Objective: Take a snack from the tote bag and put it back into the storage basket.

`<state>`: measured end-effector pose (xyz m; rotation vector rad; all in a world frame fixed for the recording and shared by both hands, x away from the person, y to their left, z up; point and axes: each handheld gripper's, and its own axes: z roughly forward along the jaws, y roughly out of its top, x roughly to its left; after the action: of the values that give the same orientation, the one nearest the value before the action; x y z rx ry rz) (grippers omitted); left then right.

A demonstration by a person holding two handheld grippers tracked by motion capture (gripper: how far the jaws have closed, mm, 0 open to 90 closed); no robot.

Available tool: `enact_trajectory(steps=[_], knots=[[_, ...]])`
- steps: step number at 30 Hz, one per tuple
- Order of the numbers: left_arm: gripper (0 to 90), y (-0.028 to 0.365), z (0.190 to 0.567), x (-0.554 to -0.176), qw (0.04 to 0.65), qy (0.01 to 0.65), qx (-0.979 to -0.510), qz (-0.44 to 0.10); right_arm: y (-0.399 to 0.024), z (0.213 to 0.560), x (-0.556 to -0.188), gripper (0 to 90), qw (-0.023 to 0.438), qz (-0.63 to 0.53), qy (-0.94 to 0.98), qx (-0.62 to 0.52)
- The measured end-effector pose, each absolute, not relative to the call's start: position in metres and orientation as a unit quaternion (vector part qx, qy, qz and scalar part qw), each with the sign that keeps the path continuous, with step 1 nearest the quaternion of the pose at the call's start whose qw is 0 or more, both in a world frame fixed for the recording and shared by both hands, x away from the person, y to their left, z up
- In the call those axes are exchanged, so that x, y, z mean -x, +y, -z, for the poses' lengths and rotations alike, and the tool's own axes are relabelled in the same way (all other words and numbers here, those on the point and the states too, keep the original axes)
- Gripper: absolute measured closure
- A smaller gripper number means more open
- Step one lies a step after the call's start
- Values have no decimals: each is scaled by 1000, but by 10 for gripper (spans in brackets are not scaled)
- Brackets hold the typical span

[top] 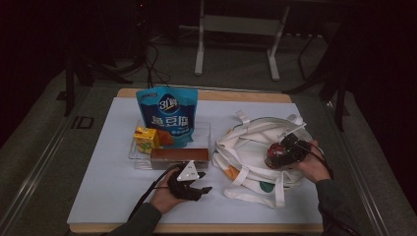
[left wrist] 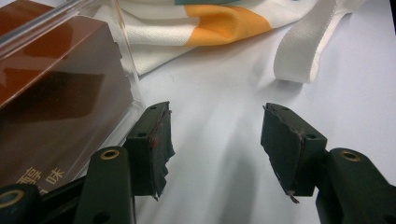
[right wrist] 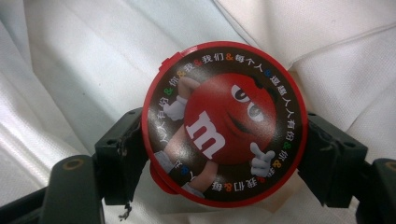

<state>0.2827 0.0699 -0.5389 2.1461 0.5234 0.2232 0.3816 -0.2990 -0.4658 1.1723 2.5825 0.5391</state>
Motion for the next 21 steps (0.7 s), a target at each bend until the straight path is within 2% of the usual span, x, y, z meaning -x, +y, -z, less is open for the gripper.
enact_trajectory(steps=[21], knots=[[430,70,539,-283,445,212,-865,-89,-299,465,-382,253,123,-195,882,-411]])
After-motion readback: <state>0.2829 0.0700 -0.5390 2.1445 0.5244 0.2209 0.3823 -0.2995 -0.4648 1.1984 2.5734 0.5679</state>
